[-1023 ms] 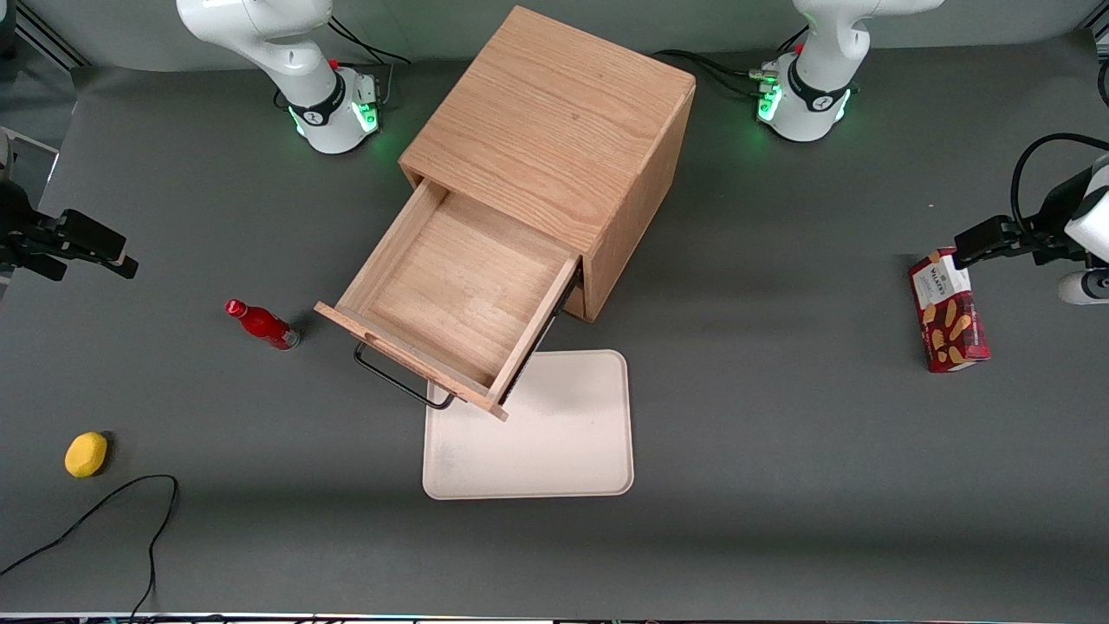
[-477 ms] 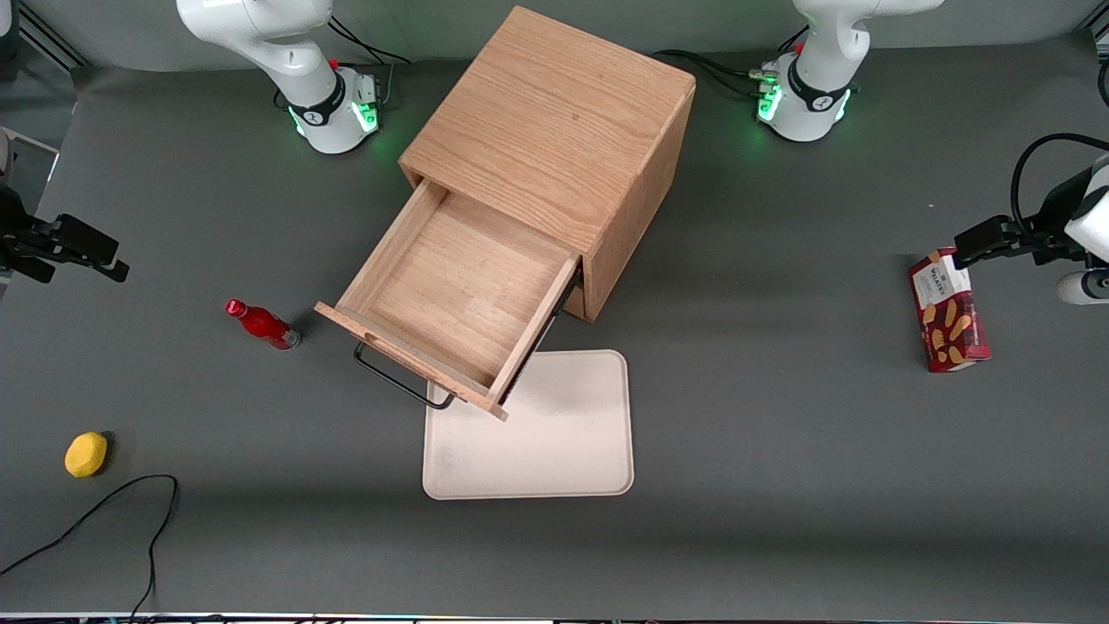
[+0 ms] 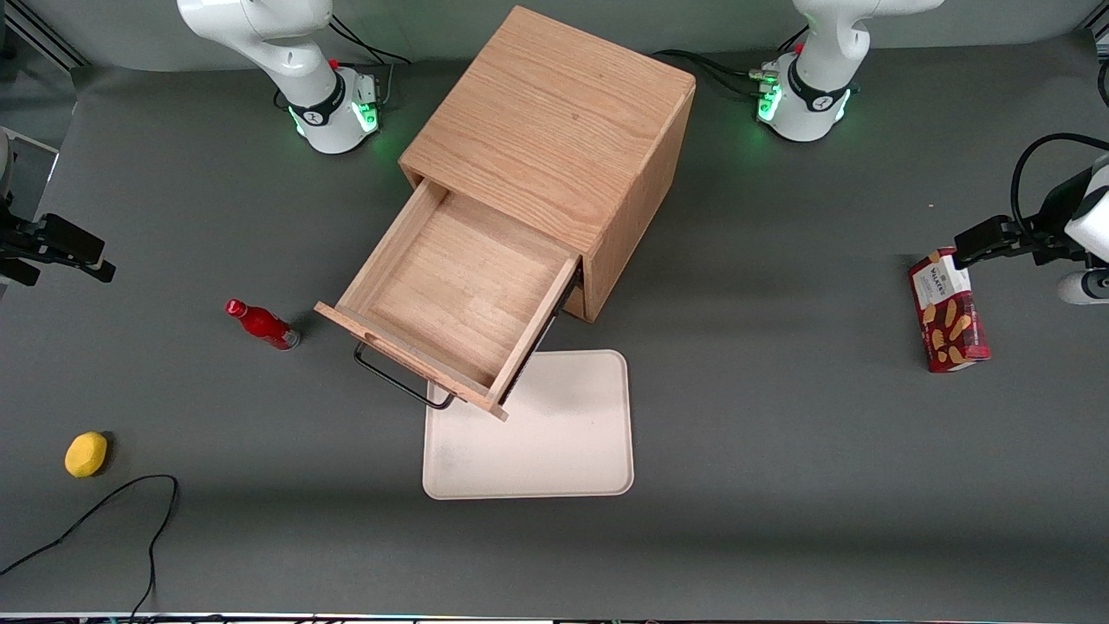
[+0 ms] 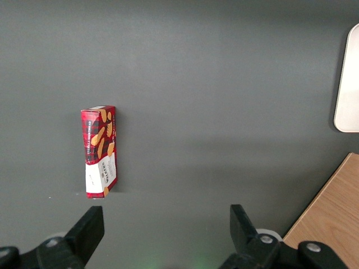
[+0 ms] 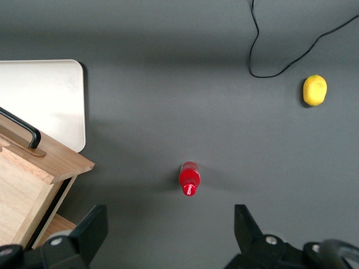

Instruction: Open upper drawer

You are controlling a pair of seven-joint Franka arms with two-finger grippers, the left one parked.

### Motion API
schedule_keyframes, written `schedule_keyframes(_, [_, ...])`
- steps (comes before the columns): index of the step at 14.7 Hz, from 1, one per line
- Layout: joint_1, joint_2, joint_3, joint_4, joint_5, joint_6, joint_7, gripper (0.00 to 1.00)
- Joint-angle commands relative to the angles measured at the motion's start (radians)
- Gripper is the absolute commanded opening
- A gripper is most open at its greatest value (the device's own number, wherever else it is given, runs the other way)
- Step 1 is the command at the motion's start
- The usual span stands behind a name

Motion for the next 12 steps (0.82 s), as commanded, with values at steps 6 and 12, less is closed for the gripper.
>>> schedule_keyframes(6, [-0.017,-0.011,0.022,-0.016,-0.007,0.006,-0.004,1.00])
schedule_keyframes(12, [-0.006,-0.011,0.020,-0.014,-0.009,-0.014,-0.001,1.00])
